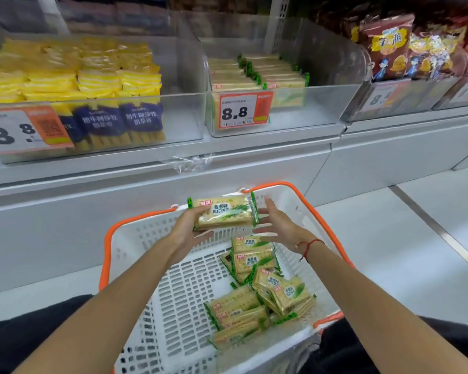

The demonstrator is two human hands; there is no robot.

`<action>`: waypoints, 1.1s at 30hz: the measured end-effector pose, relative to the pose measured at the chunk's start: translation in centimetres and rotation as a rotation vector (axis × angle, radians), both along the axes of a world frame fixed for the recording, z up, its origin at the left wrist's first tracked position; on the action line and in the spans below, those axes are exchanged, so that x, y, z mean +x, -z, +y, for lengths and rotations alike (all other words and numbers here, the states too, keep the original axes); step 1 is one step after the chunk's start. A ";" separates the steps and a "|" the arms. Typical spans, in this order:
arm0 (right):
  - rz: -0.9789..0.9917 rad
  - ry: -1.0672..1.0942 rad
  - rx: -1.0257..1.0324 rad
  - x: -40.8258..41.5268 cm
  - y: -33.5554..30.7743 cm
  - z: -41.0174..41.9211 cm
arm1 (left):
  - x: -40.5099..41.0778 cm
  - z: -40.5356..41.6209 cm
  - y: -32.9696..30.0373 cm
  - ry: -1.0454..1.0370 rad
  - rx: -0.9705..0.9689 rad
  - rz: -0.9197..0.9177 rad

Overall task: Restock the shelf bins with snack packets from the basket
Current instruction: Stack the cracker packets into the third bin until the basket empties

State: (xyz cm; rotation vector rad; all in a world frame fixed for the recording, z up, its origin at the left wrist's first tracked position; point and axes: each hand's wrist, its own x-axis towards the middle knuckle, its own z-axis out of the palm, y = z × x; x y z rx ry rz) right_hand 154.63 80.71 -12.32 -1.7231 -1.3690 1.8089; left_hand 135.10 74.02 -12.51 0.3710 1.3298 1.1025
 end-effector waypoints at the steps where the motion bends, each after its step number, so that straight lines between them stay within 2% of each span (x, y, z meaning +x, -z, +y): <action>1: -0.089 -0.017 -0.023 0.4 1.4 -0.2 | 0.0 0.1 0.6 -0.008 -0.009 -0.014; 2: -0.224 -0.114 -0.030 0.9 2.9 -0.5 | -0.1 0.2 1.1 -0.014 -0.017 -0.029; 4: -0.462 -0.447 0.011 1.7 6.1 -1.5 | -0.5 0.3 1.9 -0.036 -0.031 -0.069; 7: -0.599 -0.844 0.062 1.6 10.6 -3.6 | -1.2 0.2 3.6 -0.092 -0.088 -0.138; 12: -0.900 -1.087 0.412 0.1 14.4 -6.2 | -2.5 -0.6 5.3 -0.115 -0.131 -0.132; 14: -0.880 -1.071 0.444 -0.1 14.8 -6.2 | -2.8 -0.7 5.1 -0.118 -0.140 -0.129; 16: -0.768 -1.034 0.373 -0.2 14.4 -5.9 | -3.1 -0.9 4.5 -0.096 -0.142 -0.113; 18: -0.650 -0.937 0.259 -0.1 13.6 -5.5 | -3.4 -0.9 3.7 -0.066 -0.137 -0.081; 21: -0.577 -0.771 0.275 0.3 10.9 -4.0 | -4.1 -0.9 1.9 -0.061 -0.109 -0.053; 24: -0.539 -0.640 0.290 1.1 6.5 -1.7 | -4.6 -1.4 0.1 -0.074 -0.103 -0.022; 30: -0.381 -0.286 0.236 3.7 -5.6 0.8 | -4.1 -2.6 -3.9 -0.092 -0.117 0.159; 33: -0.258 -0.198 0.305 4.2 -10.7 1.2 | -3.7 -2.7 -6.0 -0.100 -0.073 0.197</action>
